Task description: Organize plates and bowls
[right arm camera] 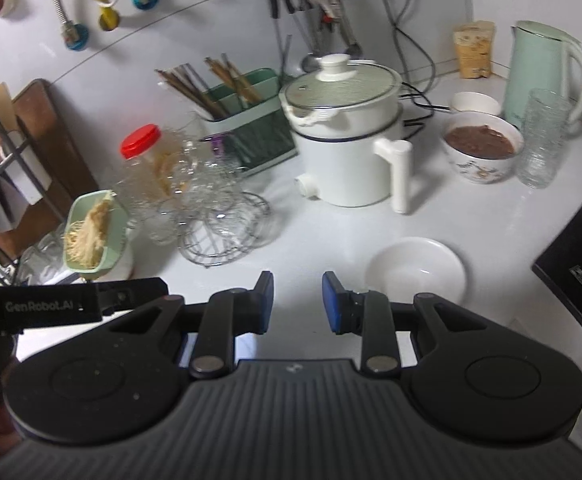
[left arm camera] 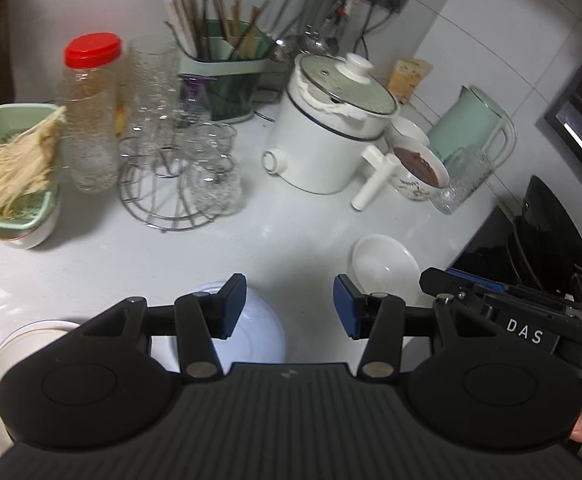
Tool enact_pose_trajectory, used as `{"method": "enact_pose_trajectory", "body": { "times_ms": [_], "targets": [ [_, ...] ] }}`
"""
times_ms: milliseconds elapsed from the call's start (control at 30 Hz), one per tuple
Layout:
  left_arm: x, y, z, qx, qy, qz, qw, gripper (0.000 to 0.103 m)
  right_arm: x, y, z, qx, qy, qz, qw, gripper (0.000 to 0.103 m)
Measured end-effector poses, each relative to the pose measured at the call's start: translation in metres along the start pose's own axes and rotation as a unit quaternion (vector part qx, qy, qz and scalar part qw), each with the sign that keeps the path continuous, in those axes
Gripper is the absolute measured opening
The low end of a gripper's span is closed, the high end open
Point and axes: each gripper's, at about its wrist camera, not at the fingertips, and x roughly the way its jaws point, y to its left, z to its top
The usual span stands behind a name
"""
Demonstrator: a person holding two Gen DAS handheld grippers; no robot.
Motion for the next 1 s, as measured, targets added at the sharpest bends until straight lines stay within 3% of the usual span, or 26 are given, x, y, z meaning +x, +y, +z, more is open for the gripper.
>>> {"method": "enact_pose_trajectory", "body": {
  "times_ms": [267, 500, 1000],
  "targets": [
    [0.027, -0.036, 0.005, 0.026, 0.018, -0.024, 0.9992, 0.054, -0.008, -0.038, -0.001, 0.02, -0.008, -0.031, 0.999, 0.031],
    [0.047, -0.066, 0.006, 0.061, 0.035, -0.024, 0.9972, 0.054, -0.006, -0.062, -0.004, 0.041, -0.001, -0.035, 0.999, 0.031],
    [0.122, -0.079, 0.006, 0.084, 0.059, -0.009, 0.9947, 0.054, 0.034, -0.099, -0.011, 0.066, -0.011, -0.088, 0.994, 0.031]
  ]
}}
